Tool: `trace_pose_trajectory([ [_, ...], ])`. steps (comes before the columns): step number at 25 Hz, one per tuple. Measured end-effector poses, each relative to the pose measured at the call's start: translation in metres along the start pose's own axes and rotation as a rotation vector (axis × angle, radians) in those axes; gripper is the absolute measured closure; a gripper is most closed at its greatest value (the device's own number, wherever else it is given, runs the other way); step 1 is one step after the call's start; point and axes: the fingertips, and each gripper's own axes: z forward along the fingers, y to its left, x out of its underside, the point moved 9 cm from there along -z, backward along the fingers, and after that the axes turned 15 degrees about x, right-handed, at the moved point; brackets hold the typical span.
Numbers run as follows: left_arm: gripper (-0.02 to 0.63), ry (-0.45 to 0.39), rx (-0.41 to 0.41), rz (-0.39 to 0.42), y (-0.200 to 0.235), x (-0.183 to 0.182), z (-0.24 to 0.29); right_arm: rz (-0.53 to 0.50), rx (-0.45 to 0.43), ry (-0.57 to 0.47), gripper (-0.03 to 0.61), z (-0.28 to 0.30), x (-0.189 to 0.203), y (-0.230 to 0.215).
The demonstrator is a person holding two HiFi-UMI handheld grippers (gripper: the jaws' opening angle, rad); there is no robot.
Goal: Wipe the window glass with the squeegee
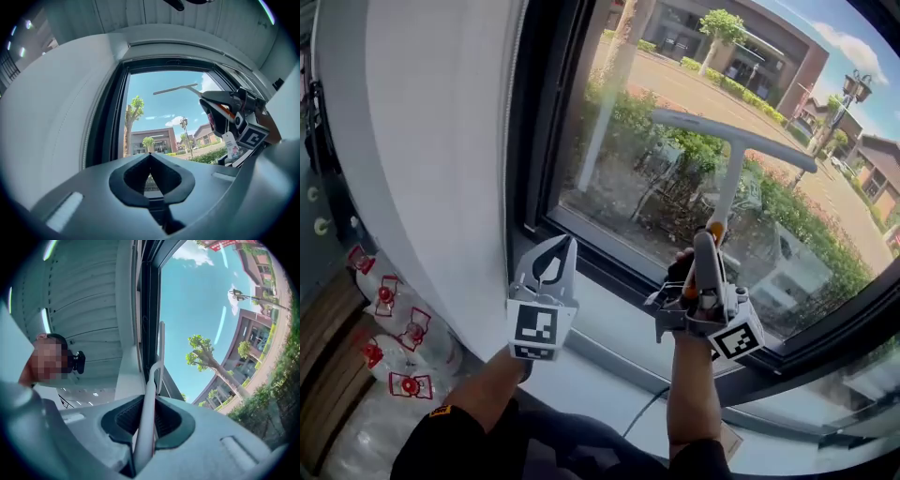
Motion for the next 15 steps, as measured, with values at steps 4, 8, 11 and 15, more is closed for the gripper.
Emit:
trace_pose_trajectory([
  [4,0.595,-0.064,0.029,0.032,0.042,-0.030,-0.007,0.018,-0.010,-0.024,0.529,0.069,0.015,0.015],
  [8,0.595,-0.103,0.061,0.093,0.068,-0.052,-0.007,0.042,0.020,-0.040,0.529,0.120,0.024,0.018],
  [11,0.595,-0.146,0.113,0.099,0.072,-0.066,-0.005,0.064,0.062,-0.050,0.529,0.143,0.025,0.015],
  [15,0.595,-0.151,0.151,0.089,0.077,-0.066,-0.001,0.070,0.105,-0.049,0.529,0.160,0.032,0.014],
])
